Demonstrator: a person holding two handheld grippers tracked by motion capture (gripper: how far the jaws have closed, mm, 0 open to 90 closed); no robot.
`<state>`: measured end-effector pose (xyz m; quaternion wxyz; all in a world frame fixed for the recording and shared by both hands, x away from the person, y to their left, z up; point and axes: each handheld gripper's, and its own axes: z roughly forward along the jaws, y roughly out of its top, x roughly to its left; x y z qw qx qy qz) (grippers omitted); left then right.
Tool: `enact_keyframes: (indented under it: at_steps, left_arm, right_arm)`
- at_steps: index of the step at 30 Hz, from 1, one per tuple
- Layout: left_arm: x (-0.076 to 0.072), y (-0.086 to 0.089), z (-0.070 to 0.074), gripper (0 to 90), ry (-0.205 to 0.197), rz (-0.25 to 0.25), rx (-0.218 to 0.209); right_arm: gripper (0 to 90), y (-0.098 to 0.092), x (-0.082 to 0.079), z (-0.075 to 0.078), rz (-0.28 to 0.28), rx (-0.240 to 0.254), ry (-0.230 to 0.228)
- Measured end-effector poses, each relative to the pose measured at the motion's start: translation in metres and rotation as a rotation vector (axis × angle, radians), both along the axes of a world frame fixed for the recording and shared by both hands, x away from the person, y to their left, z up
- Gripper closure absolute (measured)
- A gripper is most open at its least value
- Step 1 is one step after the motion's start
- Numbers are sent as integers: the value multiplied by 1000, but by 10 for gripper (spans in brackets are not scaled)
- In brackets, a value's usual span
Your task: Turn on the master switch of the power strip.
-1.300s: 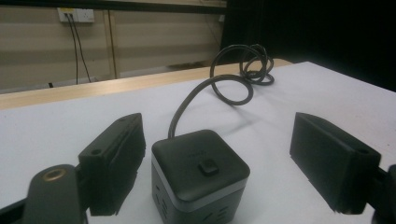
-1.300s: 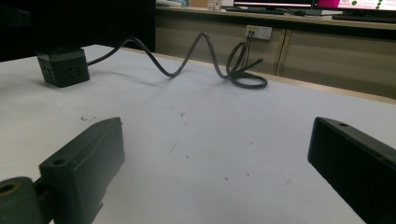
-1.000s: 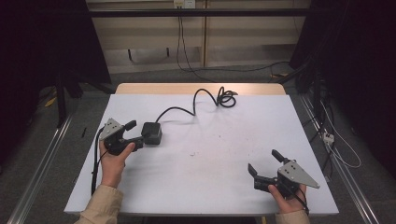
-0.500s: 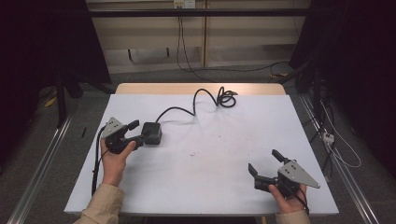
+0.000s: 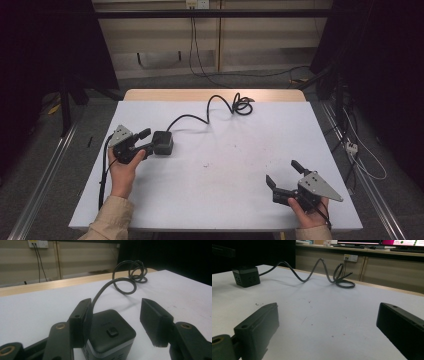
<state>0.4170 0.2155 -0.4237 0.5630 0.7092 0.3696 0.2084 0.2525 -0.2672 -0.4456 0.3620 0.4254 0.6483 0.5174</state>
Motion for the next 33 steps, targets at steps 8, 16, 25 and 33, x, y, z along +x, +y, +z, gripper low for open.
enact_keyframes:
  at_steps: [8,16,25,33]
  left_arm:
    - [1,1,0,463,8,2,0]
    - [3,-1,-2,499,22,-3,8]
    - [4,-3,-1,548,26,-3,28]
    - [6,-2,-2,602,37,4,30]
  right_arm:
    - [38,0,0,0,0,-1,-3]
    - [39,0,0,1,2,-1,-3]
    - [38,-1,0,1,-5,-1,-5]
    - [39,-1,0,1,-5,-1,-5]
